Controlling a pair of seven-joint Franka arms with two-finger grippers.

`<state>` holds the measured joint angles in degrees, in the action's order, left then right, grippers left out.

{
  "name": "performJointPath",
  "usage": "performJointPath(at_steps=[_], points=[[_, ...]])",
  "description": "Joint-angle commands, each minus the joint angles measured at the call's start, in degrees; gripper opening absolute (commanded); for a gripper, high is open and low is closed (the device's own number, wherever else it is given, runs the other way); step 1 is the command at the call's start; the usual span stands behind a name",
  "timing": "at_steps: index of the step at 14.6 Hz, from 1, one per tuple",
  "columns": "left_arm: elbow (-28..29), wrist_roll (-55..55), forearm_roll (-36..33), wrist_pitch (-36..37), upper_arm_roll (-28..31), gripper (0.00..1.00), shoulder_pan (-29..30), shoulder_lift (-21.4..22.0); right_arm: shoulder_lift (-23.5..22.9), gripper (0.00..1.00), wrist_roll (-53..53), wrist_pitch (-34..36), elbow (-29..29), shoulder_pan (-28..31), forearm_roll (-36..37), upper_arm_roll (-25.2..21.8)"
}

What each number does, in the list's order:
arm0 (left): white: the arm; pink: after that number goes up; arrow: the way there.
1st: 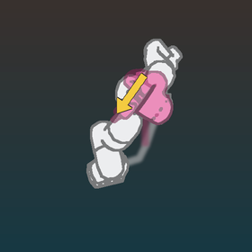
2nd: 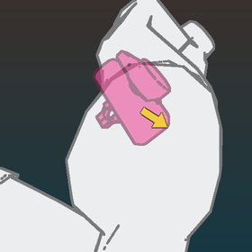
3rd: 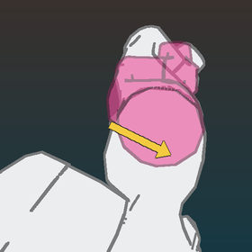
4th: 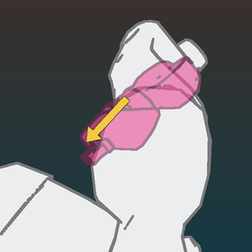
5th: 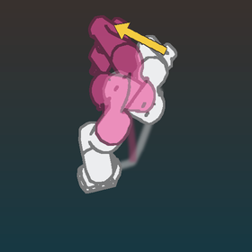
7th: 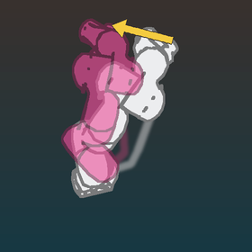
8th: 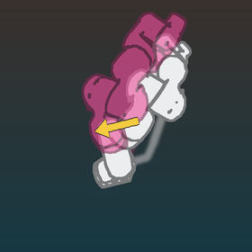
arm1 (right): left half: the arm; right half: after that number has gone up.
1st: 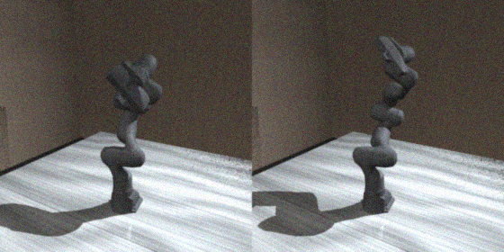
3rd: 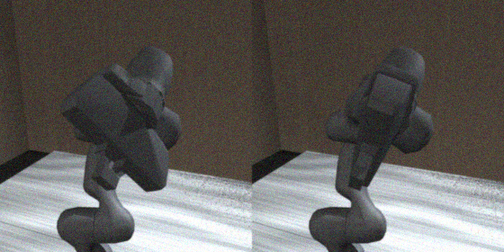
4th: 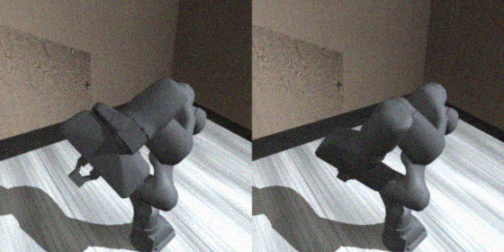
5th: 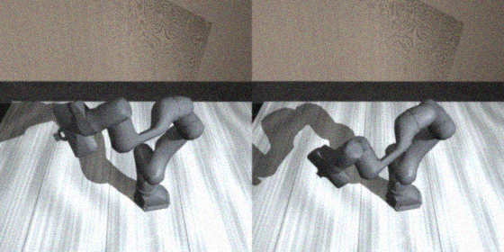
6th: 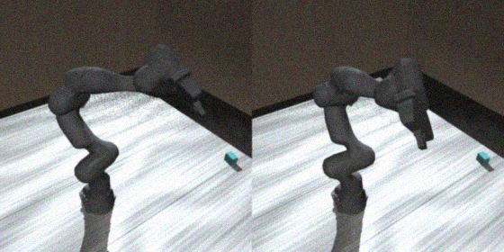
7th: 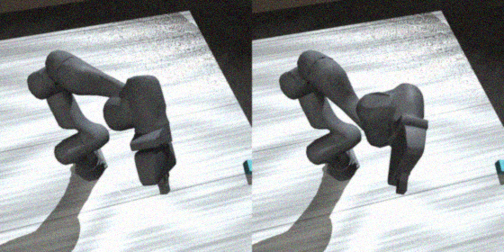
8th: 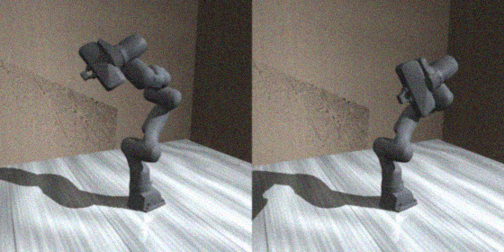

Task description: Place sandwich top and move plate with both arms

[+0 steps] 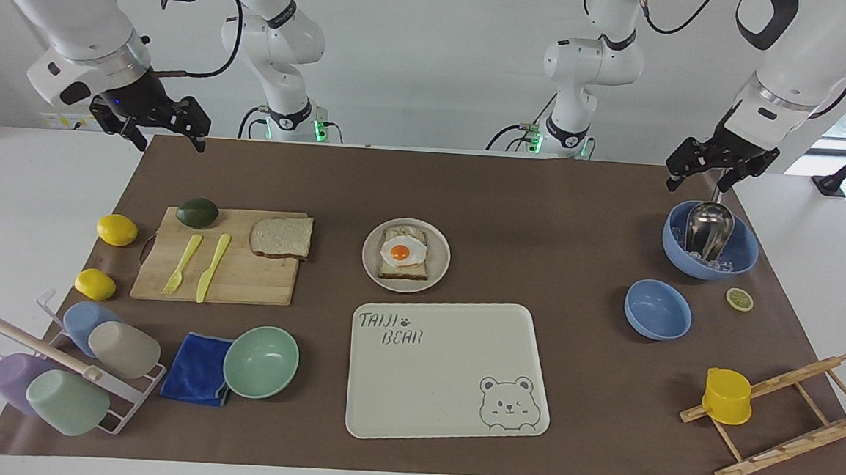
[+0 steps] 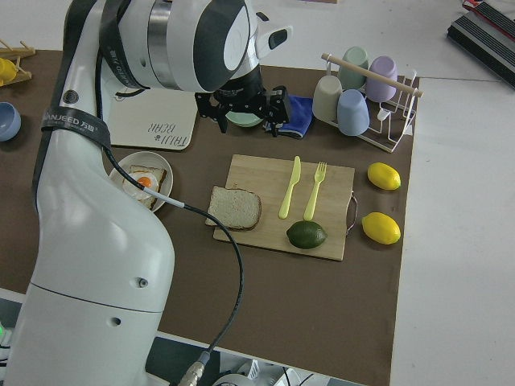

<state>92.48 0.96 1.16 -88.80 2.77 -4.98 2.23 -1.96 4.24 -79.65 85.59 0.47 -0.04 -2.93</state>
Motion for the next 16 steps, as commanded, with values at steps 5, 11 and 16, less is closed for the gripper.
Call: performJointPath(at_steps=[5, 11, 16], points=[[0.15, -0.52, -0.80, 0.73, -0.48, 1.00, 0.58, 0.59, -0.77, 1.00, -0.02, 0.99, -1.39, 0.85, 0.13, 0.38], [0.15, -0.52, -0.80, 0.73, -0.48, 1.00, 0.58, 0.59, -0.42, 1.00, 0.51, 1.60, -1.30, 0.85, 0.21, 1.26], [0.15, -0.52, -0.80, 0.73, -0.48, 1.00, 0.58, 0.59, -1.03, 1.00, -7.19, -3.05, 0.89, 0.76, 3.80, 13.09]])
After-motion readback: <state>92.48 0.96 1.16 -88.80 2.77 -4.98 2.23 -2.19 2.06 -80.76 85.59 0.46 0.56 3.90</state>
